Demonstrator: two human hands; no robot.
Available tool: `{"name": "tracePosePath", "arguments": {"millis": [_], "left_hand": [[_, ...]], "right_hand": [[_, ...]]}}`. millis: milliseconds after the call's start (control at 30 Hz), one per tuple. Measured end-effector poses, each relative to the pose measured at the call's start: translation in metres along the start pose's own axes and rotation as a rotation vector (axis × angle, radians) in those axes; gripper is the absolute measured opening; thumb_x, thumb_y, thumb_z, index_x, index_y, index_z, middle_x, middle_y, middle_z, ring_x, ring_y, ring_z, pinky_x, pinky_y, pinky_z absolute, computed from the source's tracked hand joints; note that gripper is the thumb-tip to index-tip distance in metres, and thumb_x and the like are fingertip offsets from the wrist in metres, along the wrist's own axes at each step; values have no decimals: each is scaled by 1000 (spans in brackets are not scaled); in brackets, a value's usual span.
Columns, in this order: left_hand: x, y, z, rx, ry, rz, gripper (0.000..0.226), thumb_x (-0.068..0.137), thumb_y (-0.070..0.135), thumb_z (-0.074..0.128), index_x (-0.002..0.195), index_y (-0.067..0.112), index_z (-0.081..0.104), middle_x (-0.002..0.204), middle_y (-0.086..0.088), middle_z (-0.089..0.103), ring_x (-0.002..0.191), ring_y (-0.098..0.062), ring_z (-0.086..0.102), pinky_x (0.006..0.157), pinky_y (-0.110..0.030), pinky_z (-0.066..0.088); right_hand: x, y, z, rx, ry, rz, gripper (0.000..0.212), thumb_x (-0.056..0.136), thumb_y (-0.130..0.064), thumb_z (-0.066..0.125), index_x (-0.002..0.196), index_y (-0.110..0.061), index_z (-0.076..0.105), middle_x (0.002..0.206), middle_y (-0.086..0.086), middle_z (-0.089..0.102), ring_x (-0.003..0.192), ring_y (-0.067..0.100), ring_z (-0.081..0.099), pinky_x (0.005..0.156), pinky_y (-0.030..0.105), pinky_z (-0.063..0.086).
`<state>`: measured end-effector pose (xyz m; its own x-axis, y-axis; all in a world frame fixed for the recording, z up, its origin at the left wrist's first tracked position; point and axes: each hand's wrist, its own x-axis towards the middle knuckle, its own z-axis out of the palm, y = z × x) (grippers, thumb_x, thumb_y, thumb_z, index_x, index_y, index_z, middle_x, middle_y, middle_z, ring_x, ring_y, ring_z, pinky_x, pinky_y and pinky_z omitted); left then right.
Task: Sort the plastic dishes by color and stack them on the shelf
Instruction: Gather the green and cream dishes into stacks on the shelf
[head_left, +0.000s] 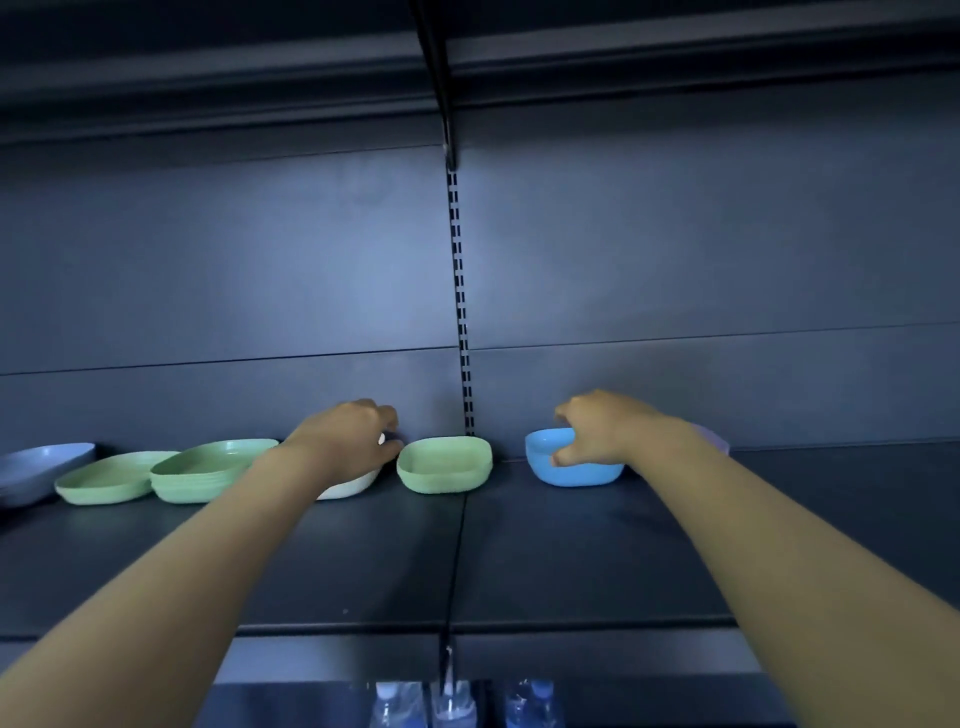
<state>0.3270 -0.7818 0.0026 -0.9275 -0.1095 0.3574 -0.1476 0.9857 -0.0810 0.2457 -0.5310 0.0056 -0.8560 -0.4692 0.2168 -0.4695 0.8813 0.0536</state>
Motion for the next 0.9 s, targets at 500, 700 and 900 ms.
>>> {"name": "tracePosePath", "arguments": {"millis": [500,700,900], "left_hand": [[-21,-188,1,-43,22,14,37,96,39,40,127,21,49,127,-2,51,114,-23,51,90,-32,44],[3,-197,35,-83,-21,-13,36,96,39,40,123,20,52,125,-3,51,110,-24,55,81,-29,42],[38,-190,74,-99,-84,30,40,93,42,45,123,16,53,125,-5,56,115,-23,52,94,-31,42]], "right_hand": [[43,-150,-9,37,21,97,51,83,-43,59,123,-13,55,120,6,60,108,26,57,89,39,50],[74,-151,19,47,-18,70,42,82,-44,59,113,-16,58,113,3,61,103,23,57,86,36,50],[108,-138,59,112,-61,19,53,83,-46,60,129,-20,53,128,-2,57,114,18,54,94,33,46]]}}
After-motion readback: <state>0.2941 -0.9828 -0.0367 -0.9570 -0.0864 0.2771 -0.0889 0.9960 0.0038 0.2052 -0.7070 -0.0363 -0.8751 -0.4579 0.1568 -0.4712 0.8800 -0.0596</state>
